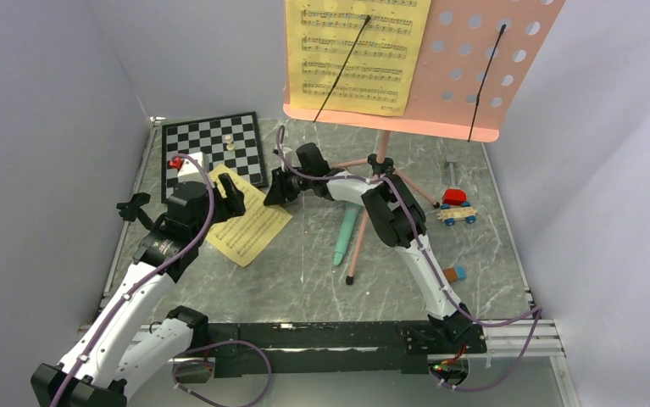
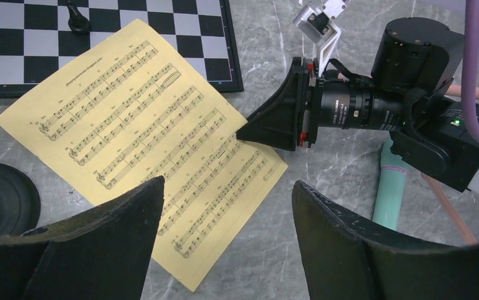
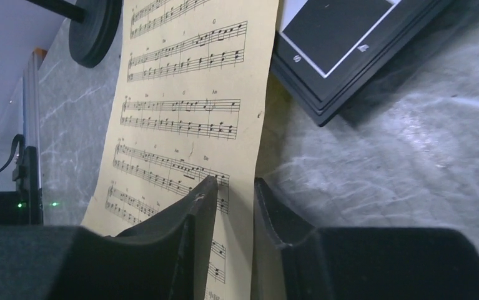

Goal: Set up the instrument practice props

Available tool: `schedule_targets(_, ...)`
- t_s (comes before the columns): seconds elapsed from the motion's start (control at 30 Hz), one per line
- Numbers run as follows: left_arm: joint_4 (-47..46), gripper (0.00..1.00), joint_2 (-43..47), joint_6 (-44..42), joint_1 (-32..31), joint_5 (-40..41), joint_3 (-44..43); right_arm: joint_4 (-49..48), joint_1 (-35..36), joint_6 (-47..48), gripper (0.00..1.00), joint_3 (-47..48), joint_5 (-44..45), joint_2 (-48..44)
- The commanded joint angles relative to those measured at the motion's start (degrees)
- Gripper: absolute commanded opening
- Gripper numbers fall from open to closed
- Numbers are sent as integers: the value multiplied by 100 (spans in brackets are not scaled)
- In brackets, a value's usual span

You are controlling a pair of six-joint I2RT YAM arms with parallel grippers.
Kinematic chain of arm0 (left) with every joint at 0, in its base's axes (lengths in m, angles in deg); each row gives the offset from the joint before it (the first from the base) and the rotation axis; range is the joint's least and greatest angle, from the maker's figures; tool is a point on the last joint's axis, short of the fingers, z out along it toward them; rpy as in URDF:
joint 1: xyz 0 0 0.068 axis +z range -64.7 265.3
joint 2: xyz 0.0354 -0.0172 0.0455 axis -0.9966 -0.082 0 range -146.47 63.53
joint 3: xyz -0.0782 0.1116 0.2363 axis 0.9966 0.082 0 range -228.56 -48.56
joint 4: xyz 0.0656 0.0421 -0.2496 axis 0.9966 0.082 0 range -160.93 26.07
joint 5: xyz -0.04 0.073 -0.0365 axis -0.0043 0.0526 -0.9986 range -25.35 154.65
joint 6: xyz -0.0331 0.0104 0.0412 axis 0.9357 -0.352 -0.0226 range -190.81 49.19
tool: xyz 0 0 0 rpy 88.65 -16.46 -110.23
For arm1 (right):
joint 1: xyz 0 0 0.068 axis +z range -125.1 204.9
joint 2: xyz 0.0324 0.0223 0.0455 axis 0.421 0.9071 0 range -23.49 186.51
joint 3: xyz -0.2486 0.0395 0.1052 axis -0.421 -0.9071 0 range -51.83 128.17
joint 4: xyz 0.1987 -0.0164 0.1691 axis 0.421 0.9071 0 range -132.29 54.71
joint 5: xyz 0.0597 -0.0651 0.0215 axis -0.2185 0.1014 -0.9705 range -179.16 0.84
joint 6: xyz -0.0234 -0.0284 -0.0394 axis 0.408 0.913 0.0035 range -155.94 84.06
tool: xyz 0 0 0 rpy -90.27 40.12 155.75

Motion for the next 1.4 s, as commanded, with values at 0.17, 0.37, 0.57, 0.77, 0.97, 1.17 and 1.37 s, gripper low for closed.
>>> schedule_targets(0.17, -107, 80, 95, 47, 34, -14, 13, -75, 124, -40, 3, -212, 32, -201)
schedule_targets(0.37, -27, 80, 161, -54, 47, 98, -120, -75, 145, -64, 0, -652, 490, -1120)
schedule_targets(0.57, 71, 82, 246, -252, 127, 148, -447, 369, 432, 167, 0, -1472, 1488, -2594)
schedule_targets(0.77, -44, 82, 254, -300, 161, -125, -532, 1060, 742, 262, 0, -2647, 2733, -4266)
schedule_targets(0.97, -587, 83, 88, -140, 170, -789, -216, 1797, 867, 108, 0, -4061, 4116, -6536)
schedule_targets(1.17, -1555, 81, -493, 101, 152, -2126, 97, 3203, 745, -155, 0, -4686, 5647, -8481)
schedule_targets(1.37, -2910, 82, -1123, 536, 8, -3057, 435, 4244, 574, -573, 0, -4734, 6596, -9452)
